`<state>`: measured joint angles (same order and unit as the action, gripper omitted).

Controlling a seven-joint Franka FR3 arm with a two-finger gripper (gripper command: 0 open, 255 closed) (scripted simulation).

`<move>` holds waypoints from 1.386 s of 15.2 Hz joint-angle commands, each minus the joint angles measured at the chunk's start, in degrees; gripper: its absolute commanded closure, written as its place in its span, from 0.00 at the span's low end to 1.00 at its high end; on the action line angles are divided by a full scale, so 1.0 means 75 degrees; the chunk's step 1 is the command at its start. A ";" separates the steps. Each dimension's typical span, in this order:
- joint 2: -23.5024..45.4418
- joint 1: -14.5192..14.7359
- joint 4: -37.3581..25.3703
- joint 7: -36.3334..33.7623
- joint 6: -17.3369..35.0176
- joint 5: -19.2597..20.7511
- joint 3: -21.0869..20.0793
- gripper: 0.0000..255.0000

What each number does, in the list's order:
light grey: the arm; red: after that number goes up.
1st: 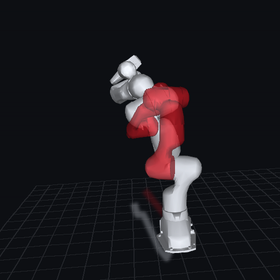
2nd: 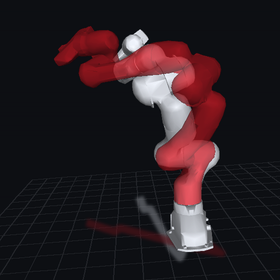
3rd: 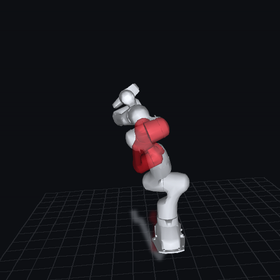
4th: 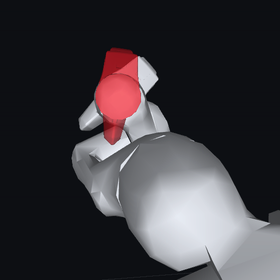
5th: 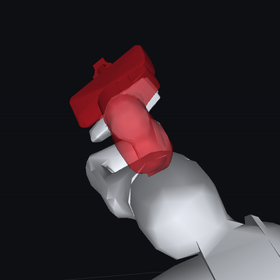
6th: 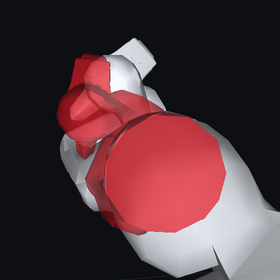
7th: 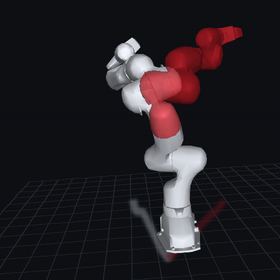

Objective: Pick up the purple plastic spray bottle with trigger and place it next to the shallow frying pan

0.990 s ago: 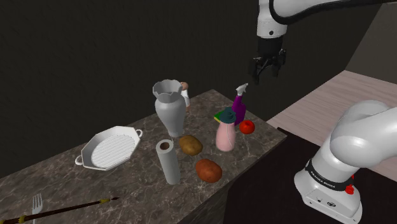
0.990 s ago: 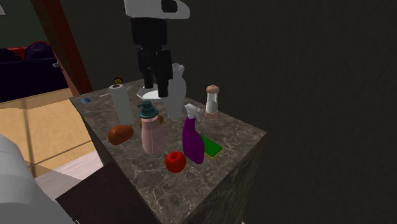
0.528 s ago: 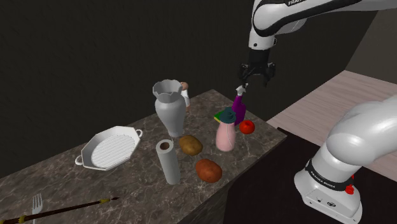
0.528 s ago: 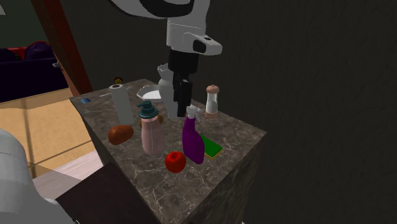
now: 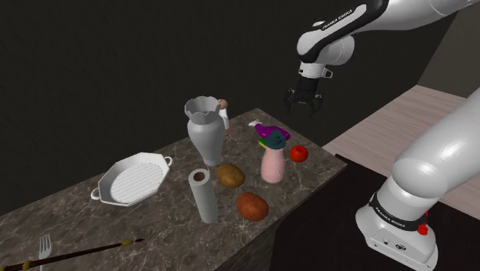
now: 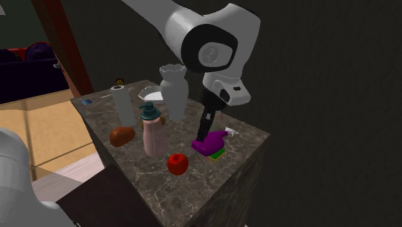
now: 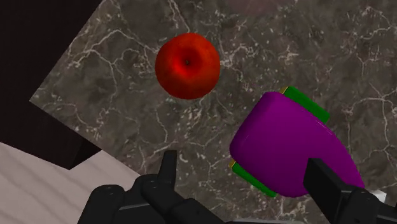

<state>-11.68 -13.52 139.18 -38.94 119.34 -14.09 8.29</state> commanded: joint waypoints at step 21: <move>0.1168 -0.0033 0.0390 -0.0025 0.1464 -0.1137 0.0167 1.00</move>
<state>-2.91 -13.77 142.10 -39.13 130.32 -22.62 9.54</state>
